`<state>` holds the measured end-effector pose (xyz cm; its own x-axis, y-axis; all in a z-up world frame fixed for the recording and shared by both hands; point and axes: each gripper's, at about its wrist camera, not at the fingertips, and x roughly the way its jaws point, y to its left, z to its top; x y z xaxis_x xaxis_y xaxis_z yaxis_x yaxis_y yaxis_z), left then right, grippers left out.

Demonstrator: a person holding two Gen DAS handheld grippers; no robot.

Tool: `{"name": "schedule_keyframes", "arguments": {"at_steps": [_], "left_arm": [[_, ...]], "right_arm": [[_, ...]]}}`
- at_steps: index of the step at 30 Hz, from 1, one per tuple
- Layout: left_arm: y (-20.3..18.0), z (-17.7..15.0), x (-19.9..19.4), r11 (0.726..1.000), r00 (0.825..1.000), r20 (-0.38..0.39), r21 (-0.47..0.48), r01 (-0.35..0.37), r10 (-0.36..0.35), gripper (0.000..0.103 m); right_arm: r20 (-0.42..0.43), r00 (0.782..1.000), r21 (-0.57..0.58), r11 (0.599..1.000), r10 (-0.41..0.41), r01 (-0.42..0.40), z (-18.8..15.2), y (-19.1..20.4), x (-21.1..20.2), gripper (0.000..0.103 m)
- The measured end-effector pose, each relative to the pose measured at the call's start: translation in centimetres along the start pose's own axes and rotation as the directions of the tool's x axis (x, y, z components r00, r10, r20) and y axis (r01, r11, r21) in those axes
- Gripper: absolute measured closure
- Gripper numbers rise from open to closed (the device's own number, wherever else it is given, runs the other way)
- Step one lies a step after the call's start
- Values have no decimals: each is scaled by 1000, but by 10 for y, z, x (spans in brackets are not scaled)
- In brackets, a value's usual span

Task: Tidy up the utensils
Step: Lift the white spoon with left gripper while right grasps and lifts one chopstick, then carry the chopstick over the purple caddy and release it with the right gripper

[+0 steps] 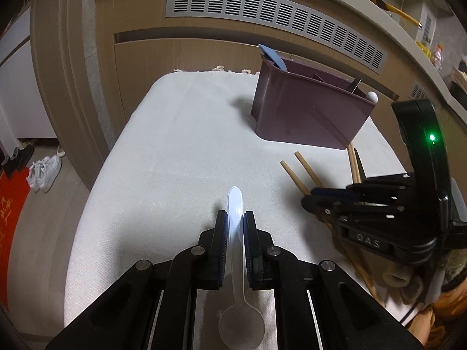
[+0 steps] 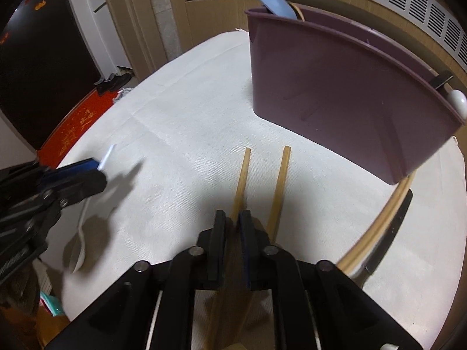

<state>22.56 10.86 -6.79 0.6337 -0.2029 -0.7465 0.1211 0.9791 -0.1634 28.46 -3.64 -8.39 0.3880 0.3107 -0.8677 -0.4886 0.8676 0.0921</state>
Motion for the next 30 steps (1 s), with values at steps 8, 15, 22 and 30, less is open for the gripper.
{"name": "schedule_keyframes", "arguments": {"at_steps": [8,15,22,30], "left_arm": [[-1,-1,-2,1000,1000,-7,-22,7,-7,92],[-23,3,-29,1000,999,33,-1,27,-27,92],[-55,12,-58,998,995,83,57,41,-46,92],[-87,26,-93,990,985,154,125,58,-77,92]], "right_arm": [[25,1000,-47,999,4,-2,-7,4,-8,95],[158,985,-4,997,74,-75,-37,-17,-77,96],[286,953,13,993,105,-113,-58,-24,-138,96],[430,897,27,992,102,-125,-67,-34,-194,96]]}}
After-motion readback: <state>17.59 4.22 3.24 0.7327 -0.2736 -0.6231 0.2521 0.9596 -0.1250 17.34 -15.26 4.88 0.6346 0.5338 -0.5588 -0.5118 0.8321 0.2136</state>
